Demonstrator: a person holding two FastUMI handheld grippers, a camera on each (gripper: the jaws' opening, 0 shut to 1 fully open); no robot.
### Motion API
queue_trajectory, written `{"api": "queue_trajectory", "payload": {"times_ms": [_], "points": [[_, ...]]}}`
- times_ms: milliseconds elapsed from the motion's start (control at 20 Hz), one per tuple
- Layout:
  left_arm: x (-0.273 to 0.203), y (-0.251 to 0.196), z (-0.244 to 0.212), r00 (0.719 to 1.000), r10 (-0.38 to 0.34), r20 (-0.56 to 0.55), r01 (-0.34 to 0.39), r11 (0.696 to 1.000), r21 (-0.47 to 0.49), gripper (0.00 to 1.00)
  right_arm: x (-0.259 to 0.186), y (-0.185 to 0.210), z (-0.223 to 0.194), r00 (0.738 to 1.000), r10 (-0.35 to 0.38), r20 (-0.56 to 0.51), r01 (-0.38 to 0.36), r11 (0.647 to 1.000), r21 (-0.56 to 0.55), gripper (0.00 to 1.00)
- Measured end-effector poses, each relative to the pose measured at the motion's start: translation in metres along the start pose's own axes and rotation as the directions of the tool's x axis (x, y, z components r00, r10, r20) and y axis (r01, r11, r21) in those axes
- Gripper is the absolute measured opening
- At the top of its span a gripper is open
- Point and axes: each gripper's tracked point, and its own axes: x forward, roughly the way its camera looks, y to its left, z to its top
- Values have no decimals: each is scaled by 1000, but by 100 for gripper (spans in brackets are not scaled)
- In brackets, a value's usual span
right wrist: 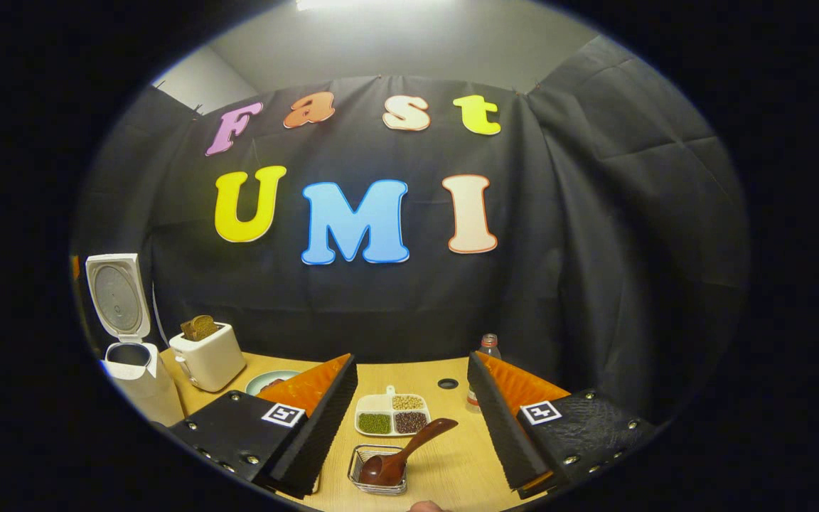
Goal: Close the left gripper, press the button to open the rice cooker; take a wooden spoon from the chopstick holder with the right hand, scoop a spoonful of rice and pour it into the rice cooker, then put the wooden spoon back into the chopstick holder.
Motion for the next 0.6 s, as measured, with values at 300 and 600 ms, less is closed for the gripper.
{"api": "queue_trajectory", "payload": {"times_ms": [300,600], "points": [[-18,22,-3,998,58,-24,-58,998,6,91,30,-13,-57,986,-7,-165,24,995,100,95],[-32,37,-5,994,100,-38,-99,995,31,91,50,-22,-112,949,-11,-315,74,979,189,95]]}}
